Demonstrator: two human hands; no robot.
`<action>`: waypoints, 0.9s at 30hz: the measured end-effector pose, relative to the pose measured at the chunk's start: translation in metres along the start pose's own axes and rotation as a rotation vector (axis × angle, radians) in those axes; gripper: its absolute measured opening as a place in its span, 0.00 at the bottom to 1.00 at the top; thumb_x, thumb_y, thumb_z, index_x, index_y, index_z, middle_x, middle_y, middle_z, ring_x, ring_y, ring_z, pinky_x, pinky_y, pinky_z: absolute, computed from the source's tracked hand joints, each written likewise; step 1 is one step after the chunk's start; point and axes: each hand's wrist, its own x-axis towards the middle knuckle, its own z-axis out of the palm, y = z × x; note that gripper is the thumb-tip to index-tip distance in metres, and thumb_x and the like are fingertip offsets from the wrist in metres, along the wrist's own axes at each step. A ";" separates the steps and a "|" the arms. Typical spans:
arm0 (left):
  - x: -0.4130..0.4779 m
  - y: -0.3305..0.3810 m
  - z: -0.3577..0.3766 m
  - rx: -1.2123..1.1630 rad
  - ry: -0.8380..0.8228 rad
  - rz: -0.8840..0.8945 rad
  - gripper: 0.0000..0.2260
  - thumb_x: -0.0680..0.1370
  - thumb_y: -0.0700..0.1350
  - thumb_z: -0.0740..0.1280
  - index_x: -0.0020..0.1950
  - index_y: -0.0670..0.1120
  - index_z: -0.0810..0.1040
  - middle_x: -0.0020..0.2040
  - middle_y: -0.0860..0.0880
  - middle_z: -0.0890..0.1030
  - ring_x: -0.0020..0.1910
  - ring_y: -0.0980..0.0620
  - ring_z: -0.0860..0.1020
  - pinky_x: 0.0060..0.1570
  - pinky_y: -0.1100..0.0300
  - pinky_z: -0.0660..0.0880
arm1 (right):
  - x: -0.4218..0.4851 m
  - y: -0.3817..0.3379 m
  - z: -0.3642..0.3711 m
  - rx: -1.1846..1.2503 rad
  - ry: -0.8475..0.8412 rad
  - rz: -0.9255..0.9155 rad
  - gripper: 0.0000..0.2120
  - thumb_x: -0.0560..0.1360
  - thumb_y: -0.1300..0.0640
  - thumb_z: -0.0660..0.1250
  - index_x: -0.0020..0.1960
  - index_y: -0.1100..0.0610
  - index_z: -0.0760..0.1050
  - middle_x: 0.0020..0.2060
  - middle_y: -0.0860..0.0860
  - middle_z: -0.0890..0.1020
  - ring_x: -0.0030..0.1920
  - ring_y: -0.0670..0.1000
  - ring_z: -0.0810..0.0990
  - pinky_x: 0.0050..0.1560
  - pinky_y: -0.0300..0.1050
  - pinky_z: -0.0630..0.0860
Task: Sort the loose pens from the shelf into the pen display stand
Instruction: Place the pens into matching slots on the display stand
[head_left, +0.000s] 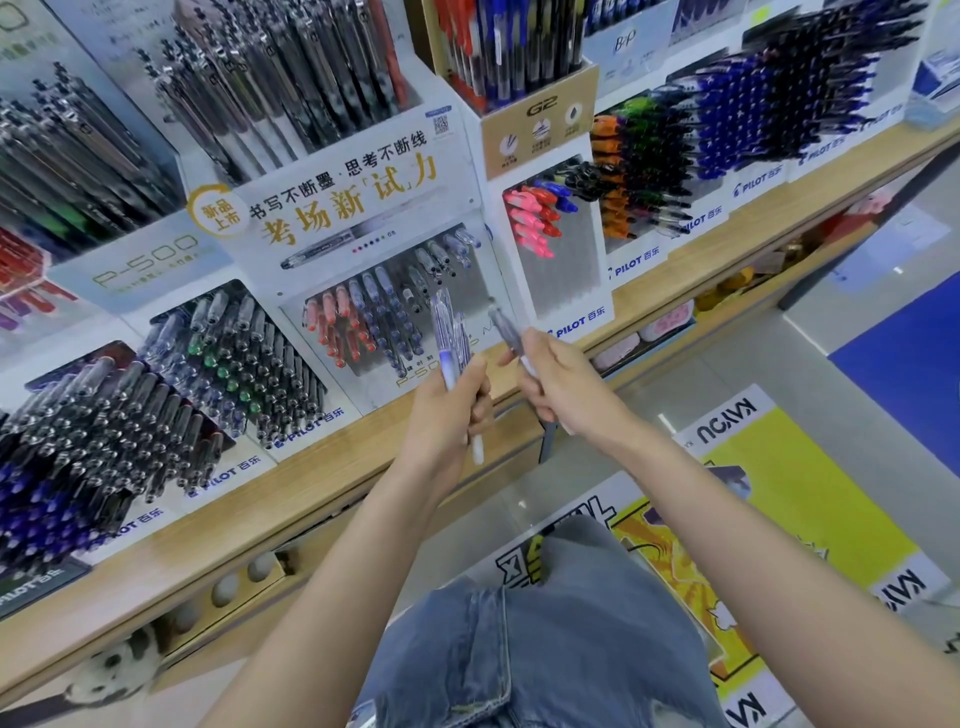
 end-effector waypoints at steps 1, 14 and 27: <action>0.000 0.003 0.002 -0.014 -0.009 0.021 0.13 0.81 0.44 0.59 0.37 0.43 0.69 0.26 0.51 0.63 0.22 0.57 0.59 0.26 0.62 0.58 | -0.002 0.002 0.002 -0.035 -0.023 0.008 0.17 0.83 0.53 0.47 0.47 0.62 0.69 0.26 0.47 0.65 0.22 0.43 0.60 0.25 0.39 0.60; 0.001 0.007 0.009 0.014 -0.053 0.082 0.11 0.81 0.45 0.59 0.40 0.42 0.68 0.23 0.54 0.62 0.21 0.57 0.58 0.23 0.65 0.56 | -0.007 -0.001 -0.023 -0.516 0.135 -0.186 0.08 0.70 0.53 0.72 0.40 0.53 0.74 0.35 0.46 0.72 0.32 0.41 0.70 0.36 0.30 0.67; 0.003 0.005 -0.003 -0.146 0.132 -0.023 0.11 0.82 0.46 0.59 0.41 0.44 0.74 0.23 0.52 0.69 0.24 0.55 0.61 0.29 0.59 0.57 | -0.016 -0.013 0.008 -0.408 0.161 -0.349 0.05 0.75 0.58 0.66 0.49 0.51 0.77 0.33 0.38 0.78 0.37 0.41 0.79 0.41 0.33 0.73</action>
